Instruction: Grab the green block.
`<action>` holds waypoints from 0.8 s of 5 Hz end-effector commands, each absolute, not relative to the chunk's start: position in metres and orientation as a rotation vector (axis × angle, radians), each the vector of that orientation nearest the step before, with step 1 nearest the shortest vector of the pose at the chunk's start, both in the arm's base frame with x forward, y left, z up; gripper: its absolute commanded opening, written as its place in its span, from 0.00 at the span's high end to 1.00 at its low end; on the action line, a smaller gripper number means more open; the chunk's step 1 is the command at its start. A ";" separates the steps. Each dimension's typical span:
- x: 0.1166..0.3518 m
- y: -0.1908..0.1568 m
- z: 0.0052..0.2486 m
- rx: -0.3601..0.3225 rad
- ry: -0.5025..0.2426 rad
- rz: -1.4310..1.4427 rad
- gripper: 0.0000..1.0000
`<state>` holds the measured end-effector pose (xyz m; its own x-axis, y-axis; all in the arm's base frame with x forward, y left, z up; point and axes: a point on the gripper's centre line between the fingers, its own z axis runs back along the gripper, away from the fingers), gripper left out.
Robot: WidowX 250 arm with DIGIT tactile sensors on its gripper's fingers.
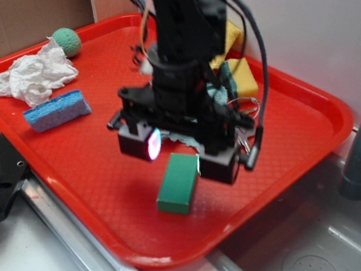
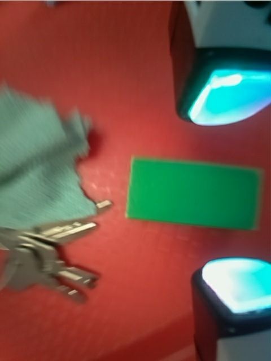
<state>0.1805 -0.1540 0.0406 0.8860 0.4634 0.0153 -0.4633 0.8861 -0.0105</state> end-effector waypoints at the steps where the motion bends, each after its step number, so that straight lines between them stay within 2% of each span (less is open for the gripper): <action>1: 0.137 -0.153 -0.003 -0.051 0.021 0.461 0.54; 2: 0.184 -0.134 0.030 -0.065 0.015 0.393 1.00; 3: 0.209 -0.108 0.078 -0.146 0.036 0.147 1.00; 4: 0.235 -0.084 0.131 -0.099 -0.002 0.057 1.00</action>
